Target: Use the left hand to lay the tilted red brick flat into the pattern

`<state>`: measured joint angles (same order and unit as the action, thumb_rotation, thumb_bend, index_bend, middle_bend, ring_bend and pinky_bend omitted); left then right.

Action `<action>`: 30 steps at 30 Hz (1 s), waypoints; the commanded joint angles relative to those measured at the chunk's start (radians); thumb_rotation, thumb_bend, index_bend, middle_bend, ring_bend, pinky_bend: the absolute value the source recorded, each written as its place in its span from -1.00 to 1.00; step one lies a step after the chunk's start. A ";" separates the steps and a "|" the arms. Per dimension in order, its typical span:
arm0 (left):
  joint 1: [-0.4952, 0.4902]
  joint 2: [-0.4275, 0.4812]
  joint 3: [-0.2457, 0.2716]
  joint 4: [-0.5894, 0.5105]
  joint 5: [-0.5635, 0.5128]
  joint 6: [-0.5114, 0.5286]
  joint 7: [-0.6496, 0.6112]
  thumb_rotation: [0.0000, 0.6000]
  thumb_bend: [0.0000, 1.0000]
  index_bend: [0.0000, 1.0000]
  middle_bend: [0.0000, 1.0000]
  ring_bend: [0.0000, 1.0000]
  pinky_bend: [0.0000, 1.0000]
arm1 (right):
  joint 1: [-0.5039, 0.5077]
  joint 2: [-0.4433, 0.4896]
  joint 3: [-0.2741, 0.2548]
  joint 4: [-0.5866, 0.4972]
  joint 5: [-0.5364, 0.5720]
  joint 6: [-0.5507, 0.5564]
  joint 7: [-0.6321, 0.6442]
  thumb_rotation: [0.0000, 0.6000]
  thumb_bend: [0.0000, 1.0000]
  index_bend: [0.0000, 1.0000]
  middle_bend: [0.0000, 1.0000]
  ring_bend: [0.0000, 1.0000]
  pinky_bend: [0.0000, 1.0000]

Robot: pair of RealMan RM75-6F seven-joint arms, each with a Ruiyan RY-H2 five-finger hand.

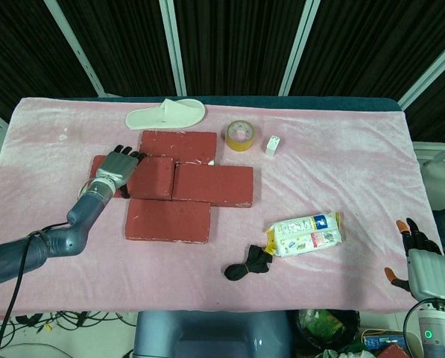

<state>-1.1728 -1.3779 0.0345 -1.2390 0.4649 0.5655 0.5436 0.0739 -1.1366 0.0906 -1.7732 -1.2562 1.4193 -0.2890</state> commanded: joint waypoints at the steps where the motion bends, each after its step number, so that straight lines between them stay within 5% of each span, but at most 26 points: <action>1: -0.007 -0.004 0.007 0.002 -0.007 0.000 0.005 1.00 -0.68 -0.62 -0.55 -1.00 -1.00 | 0.000 0.000 0.000 0.000 0.000 0.000 0.001 1.00 -0.69 -0.85 -0.99 -0.75 -0.60; 12: -0.033 -0.021 0.035 0.011 -0.059 0.012 0.026 1.00 -0.68 -0.66 -0.57 -1.00 -1.00 | 0.001 0.000 -0.001 -0.001 0.001 -0.002 0.001 1.00 -0.69 -0.85 -0.99 -0.75 -0.60; 16: -0.039 -0.024 0.040 0.011 -0.075 0.011 0.027 1.00 -0.83 -0.74 -0.60 -1.00 -1.00 | 0.001 0.001 0.000 0.000 0.002 -0.002 0.002 1.00 -0.69 -0.85 -0.99 -0.75 -0.60; 21: -0.048 -0.024 0.051 0.009 -0.096 0.007 0.035 1.00 -1.00 -0.97 -0.79 -1.00 -1.00 | 0.001 0.000 0.000 -0.001 0.003 -0.002 0.003 1.00 -0.69 -0.85 -0.99 -0.75 -0.60; 30: -0.070 -0.016 0.071 -0.006 -0.146 0.010 0.047 1.00 -1.00 -1.00 -0.98 -1.00 -1.00 | 0.001 0.000 0.000 -0.001 0.003 -0.001 0.002 1.00 -0.69 -0.85 -0.99 -0.75 -0.60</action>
<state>-1.2416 -1.3946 0.1047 -1.2442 0.3200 0.5734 0.5898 0.0752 -1.1368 0.0905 -1.7737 -1.2529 1.4179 -0.2867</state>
